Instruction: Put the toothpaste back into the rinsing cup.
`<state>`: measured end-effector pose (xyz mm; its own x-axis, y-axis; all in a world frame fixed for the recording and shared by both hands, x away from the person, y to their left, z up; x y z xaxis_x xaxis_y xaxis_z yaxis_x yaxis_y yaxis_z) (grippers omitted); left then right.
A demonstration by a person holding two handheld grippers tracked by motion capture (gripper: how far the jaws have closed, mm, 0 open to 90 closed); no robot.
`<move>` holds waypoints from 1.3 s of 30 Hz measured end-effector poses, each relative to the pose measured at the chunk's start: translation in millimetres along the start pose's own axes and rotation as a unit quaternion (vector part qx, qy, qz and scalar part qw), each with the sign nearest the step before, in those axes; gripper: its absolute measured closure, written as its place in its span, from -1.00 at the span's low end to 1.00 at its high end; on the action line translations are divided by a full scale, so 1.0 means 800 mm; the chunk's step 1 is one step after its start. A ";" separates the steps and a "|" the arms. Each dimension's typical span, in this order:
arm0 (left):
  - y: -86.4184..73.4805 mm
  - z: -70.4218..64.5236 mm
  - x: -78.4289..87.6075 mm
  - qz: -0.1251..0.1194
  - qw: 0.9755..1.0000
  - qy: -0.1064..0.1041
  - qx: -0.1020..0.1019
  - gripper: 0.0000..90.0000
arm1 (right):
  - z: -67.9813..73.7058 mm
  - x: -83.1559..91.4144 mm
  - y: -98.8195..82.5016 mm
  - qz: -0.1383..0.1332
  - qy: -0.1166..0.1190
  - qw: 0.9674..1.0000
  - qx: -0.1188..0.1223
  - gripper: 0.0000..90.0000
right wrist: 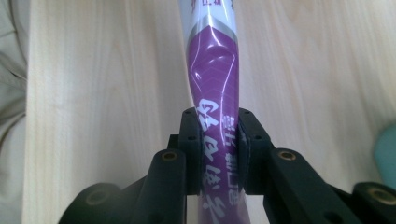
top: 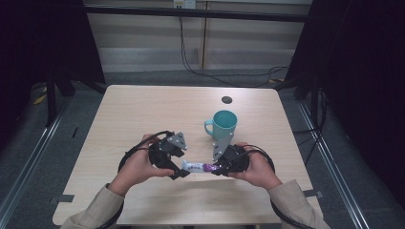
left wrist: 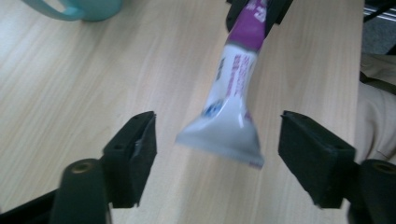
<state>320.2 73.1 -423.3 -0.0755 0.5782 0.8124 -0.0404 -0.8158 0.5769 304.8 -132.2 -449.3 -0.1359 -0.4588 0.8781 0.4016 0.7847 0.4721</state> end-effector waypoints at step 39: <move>-0.085 0.000 -0.071 0.010 0.997 0.052 0.059 -0.62 | -0.047 0.050 -0.006 -0.199 0.009 0.969 -0.148 0.66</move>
<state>327.2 96.0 -508.8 -0.1790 0.5526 0.8140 0.0791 -0.8166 0.5718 331.1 -170.0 -419.5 -0.3193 -0.7094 0.6283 0.5629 0.3914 0.7280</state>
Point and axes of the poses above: each handheld gripper's, and its own axes: x roughly backward along the jaws, y roughly out of its top, z roughly to its left, the point moved 3 cm from there along -x, roughly forward along the jaws, and after that the axes turned 15 degrees about -x, right-handed, at the moved point
